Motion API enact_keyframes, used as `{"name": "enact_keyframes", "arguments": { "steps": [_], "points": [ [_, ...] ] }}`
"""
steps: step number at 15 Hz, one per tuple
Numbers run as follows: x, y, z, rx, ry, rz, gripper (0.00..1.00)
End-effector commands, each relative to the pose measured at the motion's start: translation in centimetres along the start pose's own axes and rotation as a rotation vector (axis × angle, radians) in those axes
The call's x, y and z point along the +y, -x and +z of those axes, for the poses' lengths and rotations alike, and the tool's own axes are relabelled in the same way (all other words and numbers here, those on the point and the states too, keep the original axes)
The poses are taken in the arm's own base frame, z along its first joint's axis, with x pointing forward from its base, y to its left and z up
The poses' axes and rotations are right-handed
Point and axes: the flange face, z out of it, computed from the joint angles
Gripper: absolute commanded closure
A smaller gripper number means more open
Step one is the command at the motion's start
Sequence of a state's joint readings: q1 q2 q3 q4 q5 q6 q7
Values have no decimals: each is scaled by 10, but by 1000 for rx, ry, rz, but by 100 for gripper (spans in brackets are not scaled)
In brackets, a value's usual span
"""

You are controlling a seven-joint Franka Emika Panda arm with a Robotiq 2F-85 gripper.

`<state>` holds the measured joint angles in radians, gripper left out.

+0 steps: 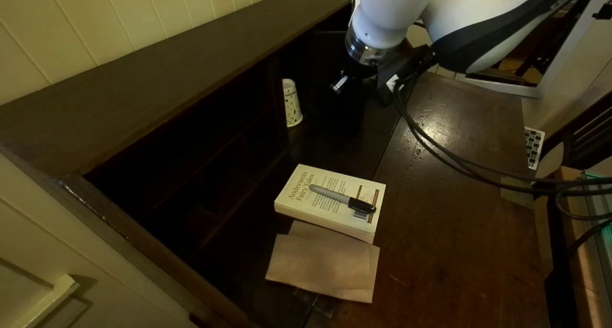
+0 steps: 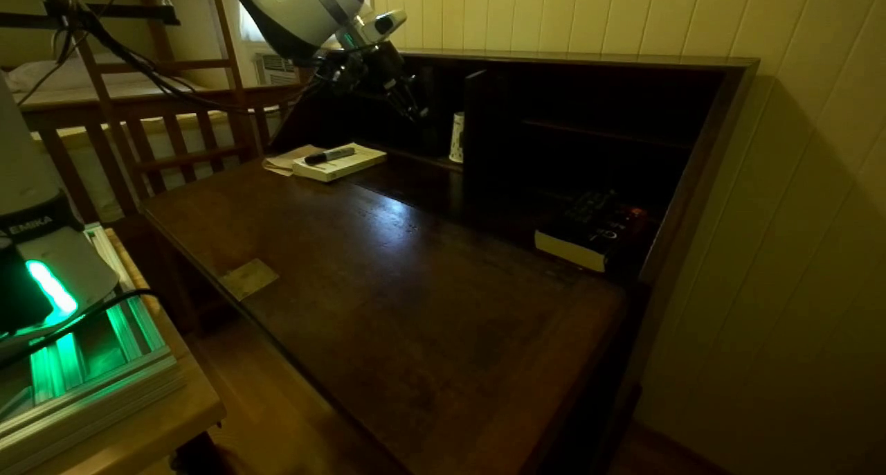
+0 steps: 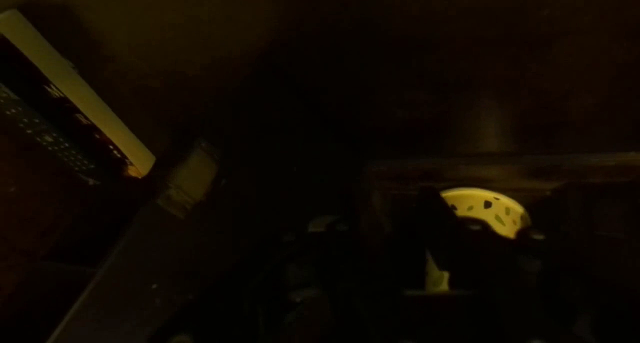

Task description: Open the cabinet door, then out the cup inside and close the cabinet door

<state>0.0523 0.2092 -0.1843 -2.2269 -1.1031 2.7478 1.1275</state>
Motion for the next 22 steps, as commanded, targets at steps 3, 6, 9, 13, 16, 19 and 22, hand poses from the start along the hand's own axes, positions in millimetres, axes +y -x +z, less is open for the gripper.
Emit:
{"name": "enact_keyframes", "arguments": {
  "steps": [3, 6, 9, 13, 16, 19, 22],
  "points": [
    [46, 12, -41, -91, -62, 7, 16],
    [75, 6, -50, -103, -90, 13, 0],
    [102, -2, -53, -132, -138, -5, 0],
    [127, -13, -60, -181, -203, -34, 0],
    [143, -20, -60, -212, -224, -60, 0],
    [159, -29, -57, -200, -217, -118, 0],
    [177, -39, -52, -175, -206, -167, 0]
  ]
}}
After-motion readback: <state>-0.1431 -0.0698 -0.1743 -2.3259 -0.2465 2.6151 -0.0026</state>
